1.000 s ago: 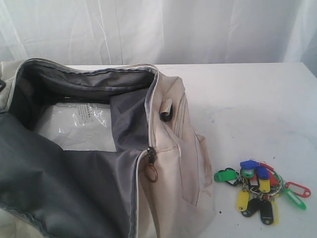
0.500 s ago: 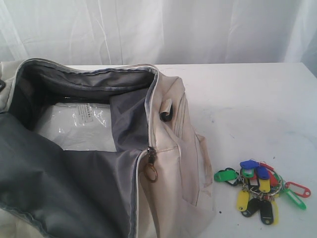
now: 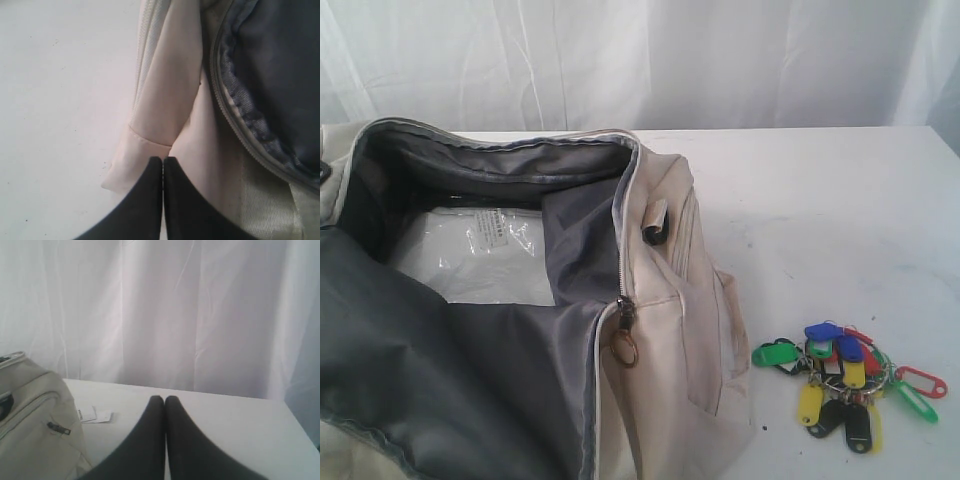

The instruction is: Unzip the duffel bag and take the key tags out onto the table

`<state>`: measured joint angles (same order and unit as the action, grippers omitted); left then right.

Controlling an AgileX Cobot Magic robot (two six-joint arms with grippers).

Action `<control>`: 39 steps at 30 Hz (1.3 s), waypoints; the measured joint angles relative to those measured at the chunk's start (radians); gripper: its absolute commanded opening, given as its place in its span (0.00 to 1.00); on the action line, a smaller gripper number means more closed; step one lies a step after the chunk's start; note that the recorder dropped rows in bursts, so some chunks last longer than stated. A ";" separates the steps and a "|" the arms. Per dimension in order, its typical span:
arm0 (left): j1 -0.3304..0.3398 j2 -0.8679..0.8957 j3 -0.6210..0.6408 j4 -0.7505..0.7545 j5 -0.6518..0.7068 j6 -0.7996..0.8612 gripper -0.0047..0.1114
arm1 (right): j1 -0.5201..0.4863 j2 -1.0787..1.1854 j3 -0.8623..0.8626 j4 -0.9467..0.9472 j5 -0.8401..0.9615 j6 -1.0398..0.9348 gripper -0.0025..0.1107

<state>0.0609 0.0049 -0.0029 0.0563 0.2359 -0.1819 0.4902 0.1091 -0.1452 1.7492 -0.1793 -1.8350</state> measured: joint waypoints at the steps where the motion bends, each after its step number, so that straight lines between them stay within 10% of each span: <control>1: 0.000 0.000 0.000 0.000 0.000 0.000 0.11 | -0.027 0.000 0.000 0.000 0.009 0.027 0.02; 9: 0.000 0.000 0.000 0.000 0.000 0.000 0.11 | -0.241 0.000 0.000 0.000 0.143 0.175 0.02; 29: 0.000 0.000 0.000 0.000 0.000 0.000 0.11 | -0.253 0.000 0.000 -0.013 0.206 0.184 0.02; 39: 0.000 0.000 0.000 0.000 0.000 0.000 0.11 | -0.253 0.000 0.000 -1.051 0.231 1.062 0.02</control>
<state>0.0609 0.0049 -0.0029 0.0563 0.2359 -0.1819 0.2377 0.1091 -0.1452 0.6980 0.0519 -0.7725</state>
